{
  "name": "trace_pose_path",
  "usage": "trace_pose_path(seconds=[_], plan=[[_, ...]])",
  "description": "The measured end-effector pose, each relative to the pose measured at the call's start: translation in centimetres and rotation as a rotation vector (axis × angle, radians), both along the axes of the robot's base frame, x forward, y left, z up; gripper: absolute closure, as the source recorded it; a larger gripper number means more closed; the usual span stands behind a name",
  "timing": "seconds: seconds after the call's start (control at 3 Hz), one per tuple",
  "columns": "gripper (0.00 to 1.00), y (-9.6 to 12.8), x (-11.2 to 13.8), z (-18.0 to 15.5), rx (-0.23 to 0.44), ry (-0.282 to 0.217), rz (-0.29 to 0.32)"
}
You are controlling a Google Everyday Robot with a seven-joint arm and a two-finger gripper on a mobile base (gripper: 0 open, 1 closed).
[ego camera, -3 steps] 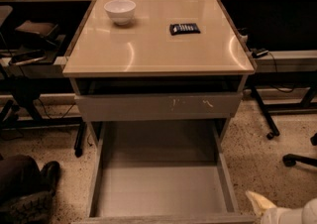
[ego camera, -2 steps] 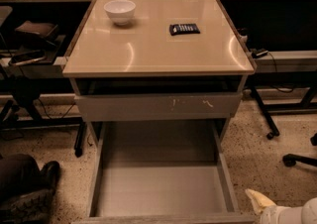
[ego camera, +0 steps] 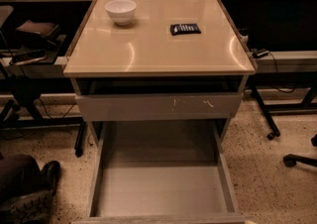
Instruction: Close middle drawer
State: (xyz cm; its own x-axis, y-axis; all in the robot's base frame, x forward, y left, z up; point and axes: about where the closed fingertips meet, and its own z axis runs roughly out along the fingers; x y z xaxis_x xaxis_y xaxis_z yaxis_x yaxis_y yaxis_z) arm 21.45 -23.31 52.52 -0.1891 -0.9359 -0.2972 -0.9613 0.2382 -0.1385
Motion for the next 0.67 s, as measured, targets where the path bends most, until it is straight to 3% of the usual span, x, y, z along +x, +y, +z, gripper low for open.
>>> trace_pose_path(seconds=[0.33,0.67], plan=[[0.00,0.3,-1.7,-4.3,0.016,0.050,0.000],[0.00,0.8,-0.2,-7.5,0.054,0.107,0.002]])
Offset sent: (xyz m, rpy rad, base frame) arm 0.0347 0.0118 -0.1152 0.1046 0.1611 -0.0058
